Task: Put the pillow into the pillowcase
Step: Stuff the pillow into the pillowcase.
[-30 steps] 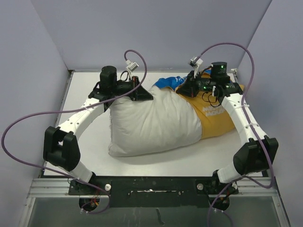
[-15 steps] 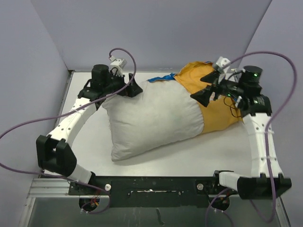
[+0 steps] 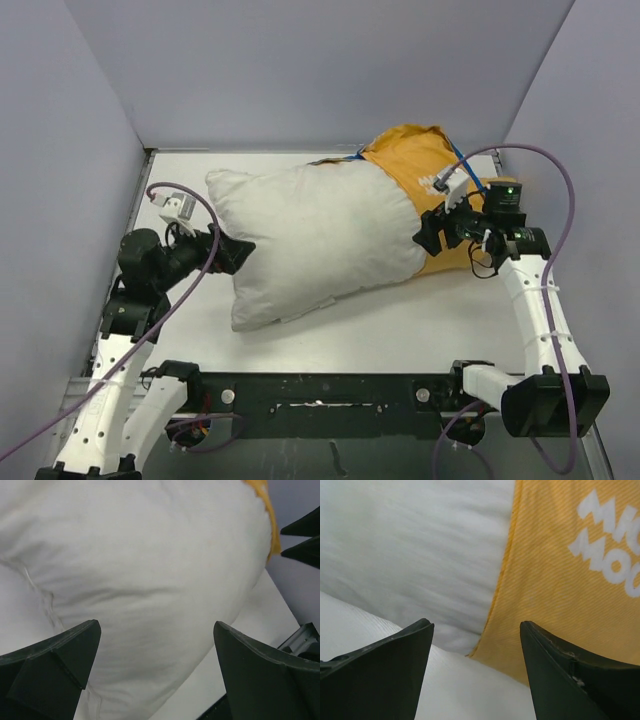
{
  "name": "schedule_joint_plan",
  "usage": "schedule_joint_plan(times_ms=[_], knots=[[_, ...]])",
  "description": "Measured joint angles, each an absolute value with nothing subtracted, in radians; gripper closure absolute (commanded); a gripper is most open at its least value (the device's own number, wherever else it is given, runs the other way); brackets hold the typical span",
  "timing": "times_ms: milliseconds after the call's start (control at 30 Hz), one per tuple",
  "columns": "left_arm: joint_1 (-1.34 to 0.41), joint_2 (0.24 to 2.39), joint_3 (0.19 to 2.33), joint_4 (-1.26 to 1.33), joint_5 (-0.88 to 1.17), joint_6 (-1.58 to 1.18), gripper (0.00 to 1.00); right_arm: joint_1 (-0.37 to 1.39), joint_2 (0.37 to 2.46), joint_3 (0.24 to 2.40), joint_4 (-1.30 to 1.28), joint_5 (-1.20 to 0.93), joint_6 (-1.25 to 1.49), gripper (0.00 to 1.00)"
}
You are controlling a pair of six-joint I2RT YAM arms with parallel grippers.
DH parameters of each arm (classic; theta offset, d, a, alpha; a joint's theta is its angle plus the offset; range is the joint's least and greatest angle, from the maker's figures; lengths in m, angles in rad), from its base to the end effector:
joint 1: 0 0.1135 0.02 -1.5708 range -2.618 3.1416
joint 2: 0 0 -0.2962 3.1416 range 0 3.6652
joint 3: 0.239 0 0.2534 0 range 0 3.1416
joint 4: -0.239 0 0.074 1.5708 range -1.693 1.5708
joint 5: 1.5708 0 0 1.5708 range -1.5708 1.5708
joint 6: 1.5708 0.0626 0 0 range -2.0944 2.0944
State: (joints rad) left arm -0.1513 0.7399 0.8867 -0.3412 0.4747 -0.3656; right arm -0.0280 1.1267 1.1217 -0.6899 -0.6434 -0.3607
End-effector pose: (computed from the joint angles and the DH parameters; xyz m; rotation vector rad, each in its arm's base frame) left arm 0.1571 -0.0529 0.3835 0.1614 1.8043 -0.7889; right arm 0.2355 0.0310 0.3603 -0.6787 2.0401 0.5025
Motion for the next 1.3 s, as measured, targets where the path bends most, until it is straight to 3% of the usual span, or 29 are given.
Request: schedule_joint_plan(times_ms=[200, 300, 367, 467, 533, 600, 700, 800, 1000, 1167, 1200, 1300], knots=[[-0.15, 0.706, 0.599, -0.366, 0.407, -0.542, 0.02, 0.038, 1.184, 1.126, -0.688, -0.476, -0.37, 0.44], [-0.15, 0.745, 0.567, -0.34, 0.406, -0.609, 0.03, 0.054, 1.241, 1.145, -0.688, -0.393, -0.38, 0.58], [-0.15, 0.783, 0.557, -0.288, 0.426, -0.644, 0.1, 0.057, 1.266, 1.153, -0.683, -0.344, -0.389, 0.74], [-0.149, 0.836, 0.526, -0.196, 0.458, -0.692, 0.29, 0.067, 1.274, 1.156, -0.678, -0.29, -0.405, 0.93], [-0.15, 0.862, 0.508, -0.146, 0.476, -0.717, 0.36, 0.068, 1.272, 1.157, -0.677, -0.279, -0.413, 1.0], [-0.15, 0.897, 0.501, -0.098, 0.498, -0.729, 0.5, 0.075, 1.272, 1.161, -0.686, -0.29, -0.422, 1.0], [-0.162, 0.959, 0.501, -0.025, 0.528, -0.744, 0.83, 0.08, 1.272, 1.188, -0.723, -0.381, -0.44, 1.0], [-0.211, 1.027, 0.506, 0.048, 0.534, -0.748, 0.99, 0.104, 1.284, 1.261, -0.785, -0.579, -0.446, 1.0], [-0.395, 1.117, 0.594, 0.083, 0.498, -0.738, 1.0, 0.214, 1.458, 1.581, -0.849, -0.842, -0.436, 1.0], [-0.523, 1.118, 0.622, 0.063, 0.461, -0.725, 1.0, 0.21, 1.463, 1.534, -0.766, -0.82, -0.37, 0.99], [-0.53, 1.118, 0.622, 0.056, 0.455, -0.723, 0.95, 0.199, 1.461, 1.495, -0.752, -0.794, -0.363, 0.92], [-0.517, 1.116, 0.622, 0.04, 0.438, -0.72, 0.58, 0.157, 1.47, 1.37, -0.723, -0.694, -0.373, 0.69]])
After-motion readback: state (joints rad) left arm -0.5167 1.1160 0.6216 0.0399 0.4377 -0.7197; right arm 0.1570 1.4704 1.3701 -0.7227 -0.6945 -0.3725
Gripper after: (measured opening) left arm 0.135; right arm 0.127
